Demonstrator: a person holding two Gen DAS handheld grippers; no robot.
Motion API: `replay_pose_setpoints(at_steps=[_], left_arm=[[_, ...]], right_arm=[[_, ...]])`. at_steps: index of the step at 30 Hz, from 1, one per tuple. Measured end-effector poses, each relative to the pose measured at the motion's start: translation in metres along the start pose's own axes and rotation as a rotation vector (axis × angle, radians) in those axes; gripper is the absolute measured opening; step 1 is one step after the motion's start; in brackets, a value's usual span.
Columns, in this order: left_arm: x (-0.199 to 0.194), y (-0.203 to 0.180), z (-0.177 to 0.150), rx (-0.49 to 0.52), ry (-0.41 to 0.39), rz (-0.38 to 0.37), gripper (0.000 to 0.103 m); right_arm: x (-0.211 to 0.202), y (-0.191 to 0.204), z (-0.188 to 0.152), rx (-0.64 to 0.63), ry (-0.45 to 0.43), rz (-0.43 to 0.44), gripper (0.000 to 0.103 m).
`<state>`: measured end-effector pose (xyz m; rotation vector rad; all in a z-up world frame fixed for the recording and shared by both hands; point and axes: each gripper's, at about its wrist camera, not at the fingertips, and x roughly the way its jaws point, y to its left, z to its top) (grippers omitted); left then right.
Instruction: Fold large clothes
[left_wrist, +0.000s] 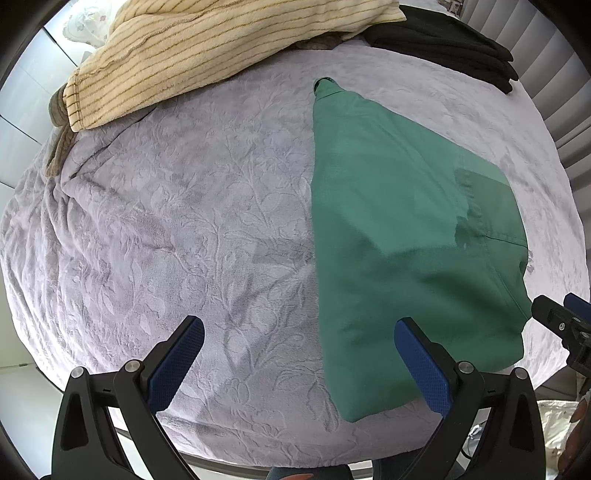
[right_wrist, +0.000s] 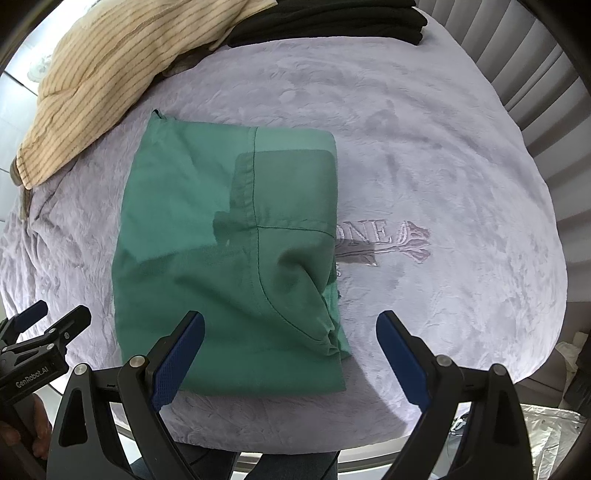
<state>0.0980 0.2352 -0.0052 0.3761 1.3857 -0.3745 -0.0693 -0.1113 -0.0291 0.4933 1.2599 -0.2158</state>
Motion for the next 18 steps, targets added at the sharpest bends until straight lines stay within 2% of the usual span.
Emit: replay_pose_setpoints(at_steps=[18], left_arm=[[0.0026, -0.0002, -0.0008, 0.005, 0.009, 0.003, 0.103]], right_arm=[[0.0025, 0.0022, -0.0005, 0.001, 0.012, 0.005, 0.095]])
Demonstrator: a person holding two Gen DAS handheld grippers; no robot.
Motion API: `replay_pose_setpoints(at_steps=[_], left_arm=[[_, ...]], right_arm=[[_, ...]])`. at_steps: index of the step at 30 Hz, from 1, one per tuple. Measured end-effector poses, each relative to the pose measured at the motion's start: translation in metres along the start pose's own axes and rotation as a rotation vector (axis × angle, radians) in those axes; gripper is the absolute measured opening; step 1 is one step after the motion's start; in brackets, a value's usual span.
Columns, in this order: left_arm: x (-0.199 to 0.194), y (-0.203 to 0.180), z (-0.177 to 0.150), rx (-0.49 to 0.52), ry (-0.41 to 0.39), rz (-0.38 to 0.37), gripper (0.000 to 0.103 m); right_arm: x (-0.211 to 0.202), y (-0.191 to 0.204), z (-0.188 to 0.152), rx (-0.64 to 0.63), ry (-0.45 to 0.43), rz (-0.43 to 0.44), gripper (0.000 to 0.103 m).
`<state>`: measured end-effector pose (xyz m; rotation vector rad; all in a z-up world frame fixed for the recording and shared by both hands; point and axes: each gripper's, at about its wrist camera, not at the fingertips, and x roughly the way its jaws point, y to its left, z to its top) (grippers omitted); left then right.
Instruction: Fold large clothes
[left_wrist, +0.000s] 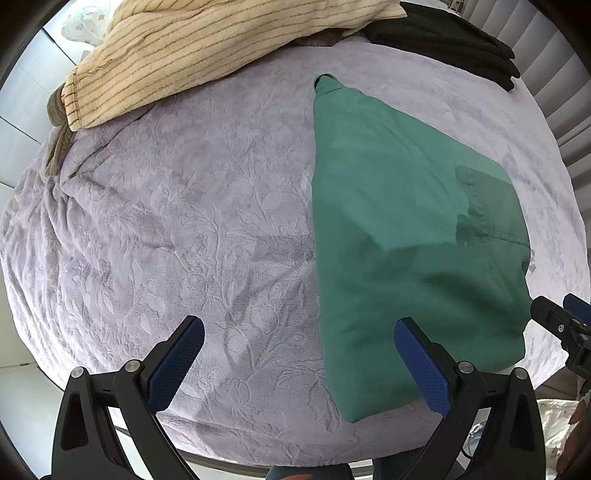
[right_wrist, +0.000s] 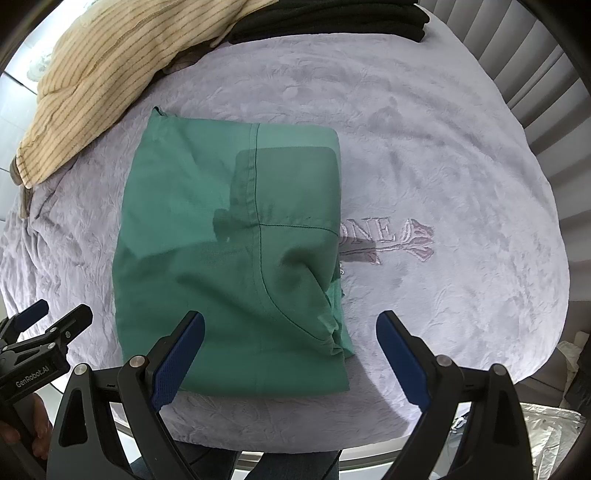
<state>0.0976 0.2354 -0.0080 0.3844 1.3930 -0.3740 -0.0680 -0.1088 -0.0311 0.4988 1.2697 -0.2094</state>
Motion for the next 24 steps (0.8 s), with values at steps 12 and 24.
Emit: replay_pose_setpoints(at_steps=[12, 24], left_arm=[[0.0003, 0.0001, 0.0, 0.008, -0.003, 0.005, 0.103], [-0.0045, -0.0021, 0.0016, 0.039, -0.029, 0.02, 0.103]], right_arm=[[0.0009, 0.0023, -0.001, -0.003, 0.002, 0.004, 0.095], [0.0054, 0.0053, -0.0027, -0.005, 0.02, 0.01, 0.095]])
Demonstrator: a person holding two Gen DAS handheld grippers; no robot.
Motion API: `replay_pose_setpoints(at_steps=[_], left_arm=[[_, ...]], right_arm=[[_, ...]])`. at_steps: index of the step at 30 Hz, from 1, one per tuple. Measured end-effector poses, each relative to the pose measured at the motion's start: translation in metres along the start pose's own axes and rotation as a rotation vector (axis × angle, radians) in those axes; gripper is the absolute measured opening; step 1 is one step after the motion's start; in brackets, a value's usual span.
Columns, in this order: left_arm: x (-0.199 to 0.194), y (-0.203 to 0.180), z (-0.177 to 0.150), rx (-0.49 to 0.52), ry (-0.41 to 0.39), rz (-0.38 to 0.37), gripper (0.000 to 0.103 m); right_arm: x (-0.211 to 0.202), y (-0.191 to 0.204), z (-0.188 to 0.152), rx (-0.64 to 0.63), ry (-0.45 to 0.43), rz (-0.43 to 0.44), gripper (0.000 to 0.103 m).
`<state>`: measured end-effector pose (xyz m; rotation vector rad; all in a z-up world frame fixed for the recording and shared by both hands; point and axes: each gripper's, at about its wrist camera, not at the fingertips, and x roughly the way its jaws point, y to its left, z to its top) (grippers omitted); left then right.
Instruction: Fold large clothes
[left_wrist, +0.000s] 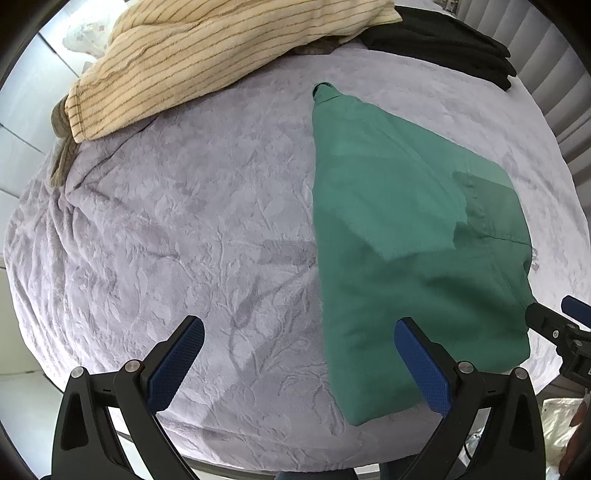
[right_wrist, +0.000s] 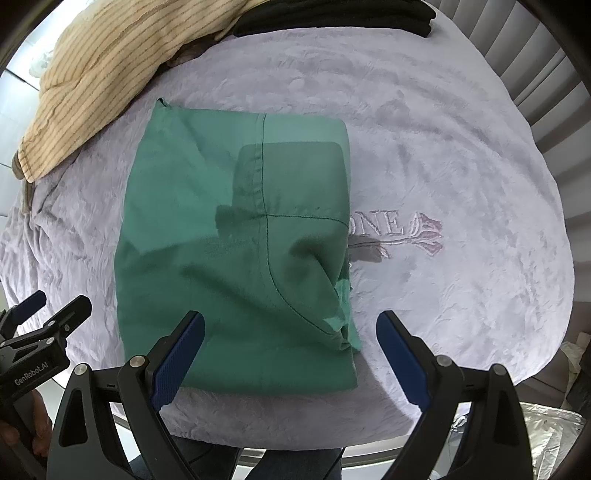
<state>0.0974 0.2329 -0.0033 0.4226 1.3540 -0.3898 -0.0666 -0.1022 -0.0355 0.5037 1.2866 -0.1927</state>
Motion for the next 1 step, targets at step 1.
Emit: replay_pose_setpoints(at_steps=[1], left_arm=[[-0.0005, -0.0005, 0.0001, -0.001, 0.001, -0.004, 0.103]], right_arm=[[0.0002, 0.0002, 0.0, 0.001, 0.0, -0.001, 0.095]])
